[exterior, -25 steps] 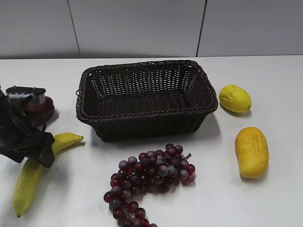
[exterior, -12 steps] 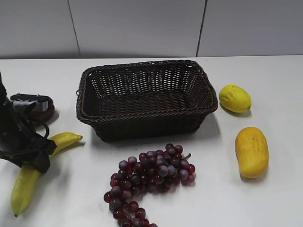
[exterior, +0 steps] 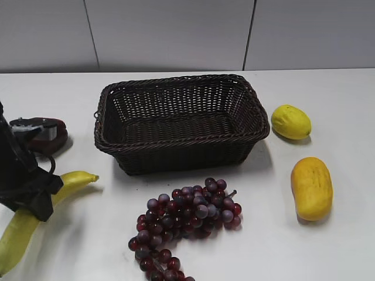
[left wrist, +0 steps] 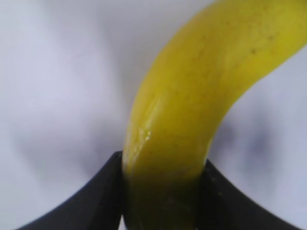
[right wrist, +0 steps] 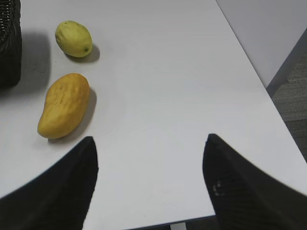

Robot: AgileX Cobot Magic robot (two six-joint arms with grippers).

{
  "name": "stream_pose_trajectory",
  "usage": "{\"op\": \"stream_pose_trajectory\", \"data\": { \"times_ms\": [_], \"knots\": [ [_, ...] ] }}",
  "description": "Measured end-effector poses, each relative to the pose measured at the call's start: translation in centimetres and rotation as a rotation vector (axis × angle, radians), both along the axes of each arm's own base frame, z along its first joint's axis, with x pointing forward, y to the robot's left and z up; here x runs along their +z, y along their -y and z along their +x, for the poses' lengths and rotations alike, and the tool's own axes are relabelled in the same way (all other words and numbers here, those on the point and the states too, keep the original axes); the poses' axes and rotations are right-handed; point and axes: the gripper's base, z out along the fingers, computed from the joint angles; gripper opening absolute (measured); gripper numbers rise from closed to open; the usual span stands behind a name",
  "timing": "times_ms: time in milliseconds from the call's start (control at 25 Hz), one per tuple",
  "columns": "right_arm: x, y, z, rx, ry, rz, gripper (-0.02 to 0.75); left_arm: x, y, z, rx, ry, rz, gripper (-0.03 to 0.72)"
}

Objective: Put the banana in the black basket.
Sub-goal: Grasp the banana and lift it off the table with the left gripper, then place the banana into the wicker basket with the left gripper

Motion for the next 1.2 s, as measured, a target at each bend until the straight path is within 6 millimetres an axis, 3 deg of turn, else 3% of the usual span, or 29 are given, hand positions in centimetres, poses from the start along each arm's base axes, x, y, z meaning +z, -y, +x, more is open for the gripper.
{"op": "stream_pose_trajectory", "data": {
  "times_ms": [200, 400, 560, 680, 800, 960, 1200],
  "knots": [
    [0.0, 0.0, 0.0, 0.0, 0.0, 0.0, 0.551, 4.4, -0.2, 0.5, -0.022, 0.029, 0.027, 0.302],
    [0.0, 0.0, 0.0, 0.0, 0.0, 0.0, 0.551, 11.5, 0.0, 2.0, -0.007, 0.227, 0.005, 0.302],
    [0.0, 0.0, 0.0, 0.0, 0.0, 0.0, 0.551, 17.6, 0.8, 3.1, 0.032, 0.438, -0.116, 0.302],
    [0.0, 0.0, 0.0, 0.0, 0.0, 0.0, 0.551, 20.6, 1.7, 4.1, 0.076, 0.572, -0.237, 0.302],
    [0.0, 0.0, 0.0, 0.0, 0.0, 0.0, 0.551, 22.1, 2.6, 4.9, 0.135, 0.677, -0.352, 0.302],
    [0.0, 0.0, 0.0, 0.0, 0.0, 0.0, 0.551, 22.6, 4.5, 5.9, 0.168, 0.794, -0.44, 0.302],
    [0.0, 0.0, 0.0, 0.0, 0.0, 0.0, 0.551, 19.6, 8.7, 8.1, 0.144, 0.835, -0.472, 0.302]
  ]
}}
